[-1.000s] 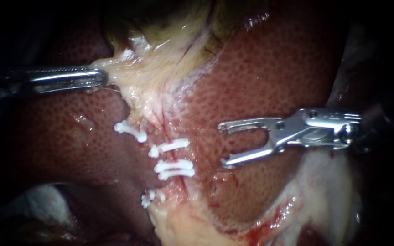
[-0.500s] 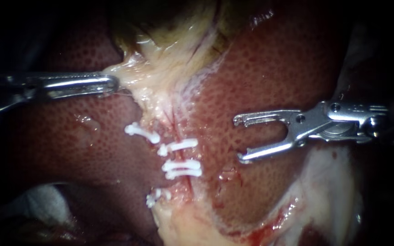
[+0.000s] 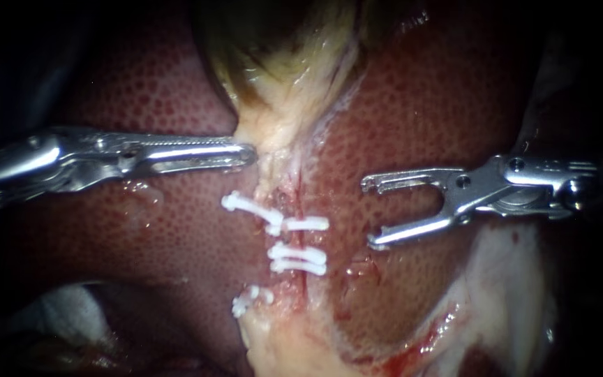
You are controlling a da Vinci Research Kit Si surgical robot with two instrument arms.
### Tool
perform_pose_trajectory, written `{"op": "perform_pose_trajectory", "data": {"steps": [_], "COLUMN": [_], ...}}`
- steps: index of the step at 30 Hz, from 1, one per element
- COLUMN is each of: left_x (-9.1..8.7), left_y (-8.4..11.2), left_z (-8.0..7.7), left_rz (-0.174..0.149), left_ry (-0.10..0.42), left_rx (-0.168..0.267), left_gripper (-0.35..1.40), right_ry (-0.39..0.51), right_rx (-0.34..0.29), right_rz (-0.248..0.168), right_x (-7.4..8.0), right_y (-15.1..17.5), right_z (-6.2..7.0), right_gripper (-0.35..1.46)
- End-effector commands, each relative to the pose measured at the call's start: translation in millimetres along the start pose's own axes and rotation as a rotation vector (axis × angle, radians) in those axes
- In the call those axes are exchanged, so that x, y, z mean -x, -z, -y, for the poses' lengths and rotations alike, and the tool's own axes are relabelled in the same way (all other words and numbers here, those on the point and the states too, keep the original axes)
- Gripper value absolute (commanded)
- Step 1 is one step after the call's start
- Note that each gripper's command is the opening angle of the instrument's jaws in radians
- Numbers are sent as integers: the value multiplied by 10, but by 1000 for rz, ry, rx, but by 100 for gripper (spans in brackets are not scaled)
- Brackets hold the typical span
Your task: Going back third clip right tube
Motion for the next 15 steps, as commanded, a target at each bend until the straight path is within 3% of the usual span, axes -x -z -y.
{"op": "perform_pose_trajectory", "data": {"steps": [1, 15], "left_x": [1, 2], "left_y": [-1, 0], "left_z": [-1, 0], "left_rz": [3, 3], "left_ry": [1, 0], "left_rx": [2, 4], "left_gripper": [-35, -35], "right_ry": [0, 0], "right_rx": [0, 1], "right_rz": [0, 0], "right_x": [-1, 0], "right_y": [0, 0], "right_z": [0, 0], "right_gripper": [50, 50]}}
